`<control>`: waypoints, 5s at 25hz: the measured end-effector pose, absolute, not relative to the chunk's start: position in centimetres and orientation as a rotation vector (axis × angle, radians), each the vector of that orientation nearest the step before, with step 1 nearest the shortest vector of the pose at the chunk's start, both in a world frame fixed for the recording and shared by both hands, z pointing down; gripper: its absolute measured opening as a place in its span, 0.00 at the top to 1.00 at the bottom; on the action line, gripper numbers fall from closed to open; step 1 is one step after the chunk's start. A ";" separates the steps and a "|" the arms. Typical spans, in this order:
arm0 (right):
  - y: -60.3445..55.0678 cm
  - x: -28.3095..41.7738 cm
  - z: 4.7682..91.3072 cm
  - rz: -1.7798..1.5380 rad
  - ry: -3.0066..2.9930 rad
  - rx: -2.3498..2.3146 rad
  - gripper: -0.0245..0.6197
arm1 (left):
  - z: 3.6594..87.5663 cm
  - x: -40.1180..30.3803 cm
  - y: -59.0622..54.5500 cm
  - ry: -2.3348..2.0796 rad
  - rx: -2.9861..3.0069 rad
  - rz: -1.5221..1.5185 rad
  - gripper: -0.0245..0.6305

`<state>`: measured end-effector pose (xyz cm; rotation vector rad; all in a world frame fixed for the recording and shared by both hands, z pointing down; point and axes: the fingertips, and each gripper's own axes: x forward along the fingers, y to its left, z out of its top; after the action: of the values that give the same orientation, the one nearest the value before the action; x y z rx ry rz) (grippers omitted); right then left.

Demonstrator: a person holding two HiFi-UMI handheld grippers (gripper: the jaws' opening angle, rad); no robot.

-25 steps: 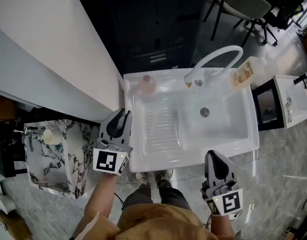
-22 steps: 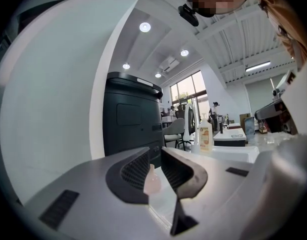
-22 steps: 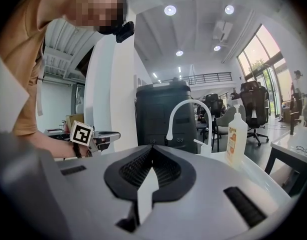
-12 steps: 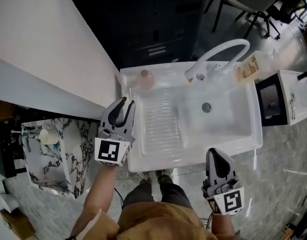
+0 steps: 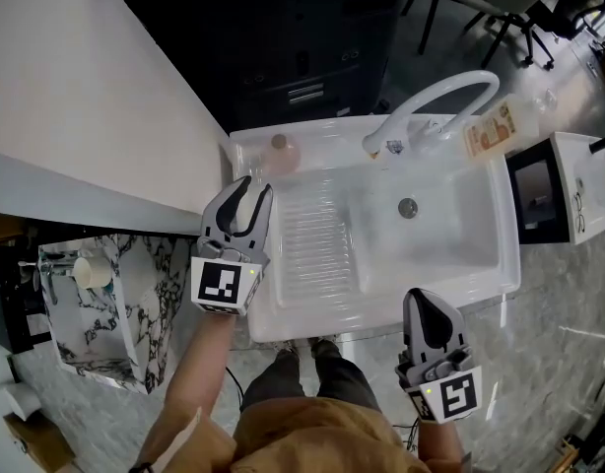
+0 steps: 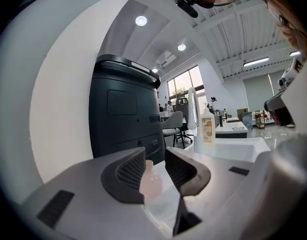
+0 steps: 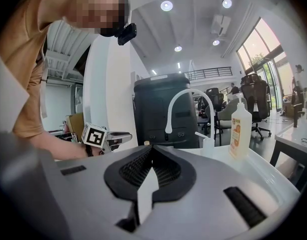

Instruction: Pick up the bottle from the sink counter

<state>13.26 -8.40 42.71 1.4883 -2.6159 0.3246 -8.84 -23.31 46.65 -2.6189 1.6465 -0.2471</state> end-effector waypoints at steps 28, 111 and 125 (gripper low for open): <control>-9.9 14.4 45.1 0.363 -2.588 1.484 0.96 | 52.8 -7.8 -30.2 1.634 -2.663 -0.380 0.68; -9.8 17.3 47.8 0.408 -2.554 1.492 0.96 | 55.5 -6.7 -34.2 1.652 -2.677 -0.320 0.76; -9.5 16.4 45.5 0.355 -2.588 1.482 0.96 | 50.9 -6.7 -31.7 1.636 -2.660 -0.285 0.76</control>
<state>16.36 -9.49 45.50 1.4822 -2.5884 0.3548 -6.69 -31.68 50.92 -2.6604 1.6364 -0.2848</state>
